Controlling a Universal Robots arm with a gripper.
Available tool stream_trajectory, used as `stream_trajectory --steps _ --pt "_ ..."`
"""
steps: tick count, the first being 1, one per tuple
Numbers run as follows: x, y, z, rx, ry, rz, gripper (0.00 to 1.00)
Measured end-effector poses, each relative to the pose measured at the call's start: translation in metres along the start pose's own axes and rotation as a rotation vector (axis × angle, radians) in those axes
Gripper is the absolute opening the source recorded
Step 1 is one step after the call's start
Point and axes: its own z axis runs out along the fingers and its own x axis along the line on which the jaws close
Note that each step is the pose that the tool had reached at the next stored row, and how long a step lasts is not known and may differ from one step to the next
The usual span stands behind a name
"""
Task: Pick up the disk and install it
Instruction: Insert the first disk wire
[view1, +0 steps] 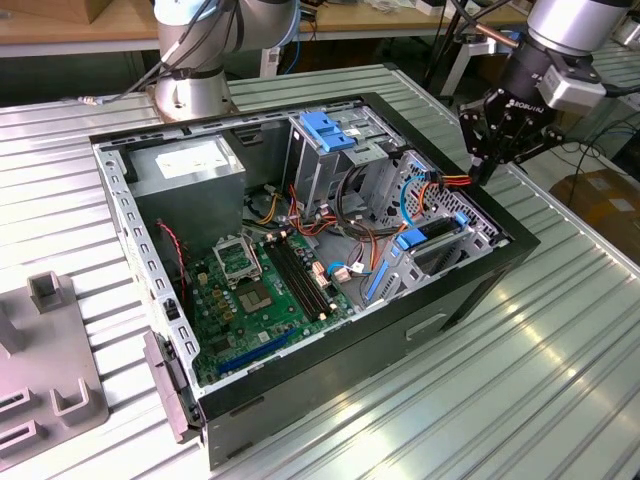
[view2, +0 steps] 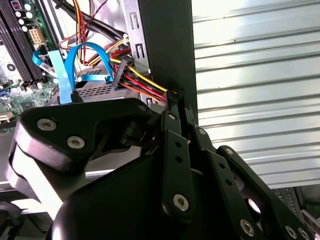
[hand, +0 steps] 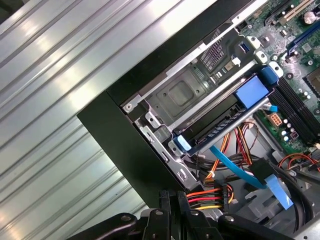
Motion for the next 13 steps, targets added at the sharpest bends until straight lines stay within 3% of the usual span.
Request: stream_trajectory --steps 8,13 --pt "-0.0100 0.0081 -0.0002 -0.0003 -0.0001 0.011 0.17" --pt "-0.0122 0.0099 -0.0003 -0.0010 -0.0001 0.031 0.17"
